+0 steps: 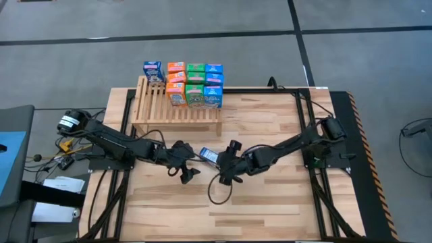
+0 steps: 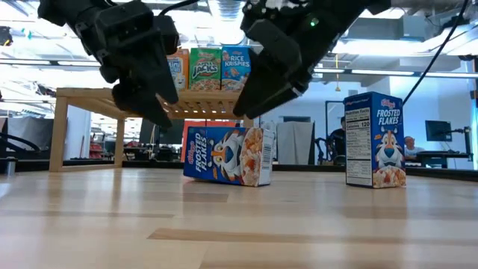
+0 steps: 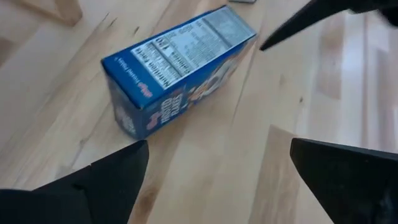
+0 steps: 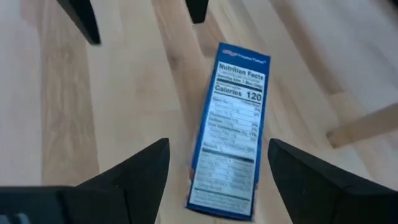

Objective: Stack cereal on shelf
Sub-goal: Put the left blue cereal on the shelf

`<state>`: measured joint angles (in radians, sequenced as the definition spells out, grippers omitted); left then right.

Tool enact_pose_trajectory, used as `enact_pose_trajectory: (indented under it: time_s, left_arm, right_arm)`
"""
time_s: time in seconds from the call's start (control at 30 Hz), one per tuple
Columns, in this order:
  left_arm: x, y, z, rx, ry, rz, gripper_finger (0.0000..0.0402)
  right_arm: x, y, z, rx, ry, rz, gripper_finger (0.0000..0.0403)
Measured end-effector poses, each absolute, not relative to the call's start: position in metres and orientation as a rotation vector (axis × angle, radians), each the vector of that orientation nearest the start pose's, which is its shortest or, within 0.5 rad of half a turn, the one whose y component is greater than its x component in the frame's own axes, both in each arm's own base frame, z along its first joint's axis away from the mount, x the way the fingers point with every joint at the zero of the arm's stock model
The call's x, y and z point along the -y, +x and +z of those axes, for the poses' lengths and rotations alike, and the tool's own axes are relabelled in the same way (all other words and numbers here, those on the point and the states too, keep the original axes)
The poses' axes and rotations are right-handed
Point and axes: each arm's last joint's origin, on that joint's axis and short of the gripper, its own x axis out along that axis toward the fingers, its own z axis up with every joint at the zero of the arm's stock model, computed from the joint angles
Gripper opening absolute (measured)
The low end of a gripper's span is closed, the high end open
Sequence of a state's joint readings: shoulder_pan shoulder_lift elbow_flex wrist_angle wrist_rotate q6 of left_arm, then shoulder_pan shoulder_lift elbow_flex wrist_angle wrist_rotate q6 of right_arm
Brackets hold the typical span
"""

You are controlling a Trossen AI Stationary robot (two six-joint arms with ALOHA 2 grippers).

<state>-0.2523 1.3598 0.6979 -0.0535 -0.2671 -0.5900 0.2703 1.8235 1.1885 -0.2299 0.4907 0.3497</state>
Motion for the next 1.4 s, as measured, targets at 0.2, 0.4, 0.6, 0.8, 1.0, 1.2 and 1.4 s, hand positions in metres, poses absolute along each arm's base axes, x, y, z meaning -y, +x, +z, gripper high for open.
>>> enact_pose_trajectory:
  time_s: [0.2,0.4,0.6,0.8,1.0,1.2,1.4]
  left_arm:
    - [0.059,0.26,0.194,-0.672,-0.375,0.22,0.0381]
    - [0.058,0.264,0.187,-0.699,-0.394,0.222,0.038]
    - [0.058,0.265,0.185,-0.707,-0.419,0.229,0.038]
    - [0.058,0.265,0.185,-0.694,-0.429,0.231,0.038]
    - [0.058,0.266,0.186,-0.68,-0.427,0.252,0.038]
    - [0.057,0.267,0.185,-0.655,-0.461,0.3,0.038]
    - [0.057,0.267,0.185,-0.656,-0.461,0.304,0.038]
  right_arm:
    - [-0.077,0.372,0.191,-0.769,0.056,-0.333,0.0298]
    - [-0.073,0.376,0.177,-0.808,0.057,-0.333,0.0298]
    - [-0.073,0.379,0.168,-0.831,0.078,-0.314,0.0296]
    - [-0.072,0.379,0.168,-0.836,0.097,-0.32,0.0284]
    - [-0.075,0.378,0.168,-0.841,0.114,-0.311,0.0284]
    - [-0.092,0.374,0.168,-0.839,0.026,-0.257,0.0284]
    - [-0.111,0.369,0.169,-0.824,-0.101,-0.224,0.0283]
